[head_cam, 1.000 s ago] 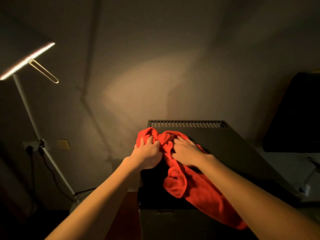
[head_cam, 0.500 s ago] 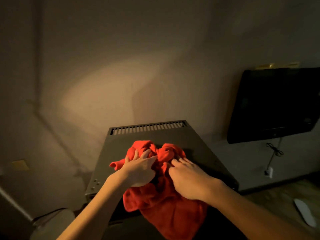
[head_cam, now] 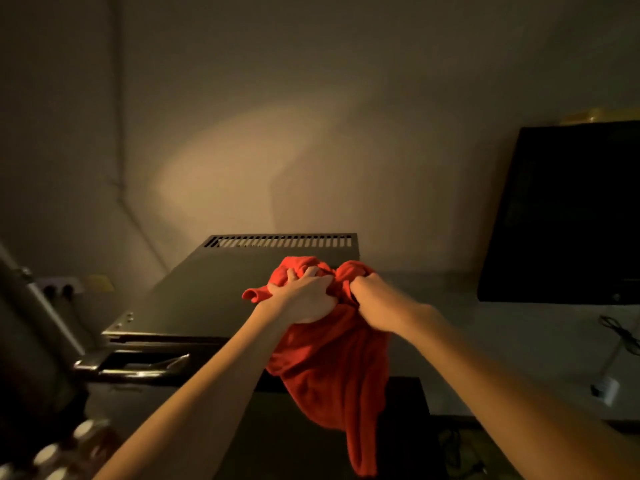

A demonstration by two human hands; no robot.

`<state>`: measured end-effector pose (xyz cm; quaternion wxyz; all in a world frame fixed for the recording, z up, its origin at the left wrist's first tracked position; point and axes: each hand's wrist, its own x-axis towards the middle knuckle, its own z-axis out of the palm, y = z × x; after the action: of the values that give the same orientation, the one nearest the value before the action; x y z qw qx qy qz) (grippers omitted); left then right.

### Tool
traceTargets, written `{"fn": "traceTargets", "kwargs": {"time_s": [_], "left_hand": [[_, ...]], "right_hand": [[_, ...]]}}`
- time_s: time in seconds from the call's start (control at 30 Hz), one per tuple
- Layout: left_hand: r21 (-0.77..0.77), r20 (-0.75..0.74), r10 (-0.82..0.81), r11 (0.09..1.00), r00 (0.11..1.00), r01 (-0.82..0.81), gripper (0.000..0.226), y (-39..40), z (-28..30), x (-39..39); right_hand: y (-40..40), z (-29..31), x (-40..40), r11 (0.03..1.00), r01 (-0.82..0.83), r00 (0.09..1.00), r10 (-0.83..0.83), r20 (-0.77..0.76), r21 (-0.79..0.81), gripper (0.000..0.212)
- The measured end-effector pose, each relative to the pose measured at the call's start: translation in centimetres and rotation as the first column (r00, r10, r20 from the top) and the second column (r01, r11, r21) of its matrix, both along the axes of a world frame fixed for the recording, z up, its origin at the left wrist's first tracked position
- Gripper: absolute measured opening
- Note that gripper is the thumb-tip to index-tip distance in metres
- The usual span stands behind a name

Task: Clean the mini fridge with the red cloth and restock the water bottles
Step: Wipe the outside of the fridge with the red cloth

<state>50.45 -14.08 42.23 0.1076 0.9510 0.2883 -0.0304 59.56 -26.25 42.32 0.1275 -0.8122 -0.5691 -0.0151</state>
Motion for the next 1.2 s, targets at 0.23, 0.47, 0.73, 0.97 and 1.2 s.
{"fn": "traceTargets", "kwargs": {"time_s": [0.23, 0.47, 0.73, 0.97, 1.2], "left_hand": [[-0.007, 0.034, 0.138, 0.990, 0.990, -0.137, 0.060, -2.2, 0.5, -1.9], [0.020, 0.150, 0.066, 0.997, 0.987, -0.070, 0.055, -2.3, -0.6, -3.0], [0.027, 0.172, 0.067, 0.997, 0.983, -0.072, 0.034, 1.1, -1.5, -1.5], [0.010, 0.131, 0.115, 0.993, 0.985, -0.117, 0.043, 4.8, -1.4, 2.1], [-0.035, 0.088, 0.237, 0.971, 0.967, -0.235, 0.055, 5.1, -1.5, 3.2]], "right_hand": [[0.1, -0.2, 0.9, 0.999, 0.001, 0.994, 0.004, -0.106, 0.047, 0.016], [-2.3, -1.7, 0.5, 0.979, -0.113, 0.975, 0.142, -0.169, 0.169, 0.023], [0.9, -1.3, 1.8, 0.991, -0.050, 0.977, 0.075, -0.200, 0.126, 0.021], [5.8, -1.3, 4.8, 0.995, 0.056, 0.969, -0.035, -0.243, 0.082, 0.023], [7.0, -2.6, 6.3, 0.994, 0.026, 0.978, -0.002, -0.210, 0.109, 0.033]]}}
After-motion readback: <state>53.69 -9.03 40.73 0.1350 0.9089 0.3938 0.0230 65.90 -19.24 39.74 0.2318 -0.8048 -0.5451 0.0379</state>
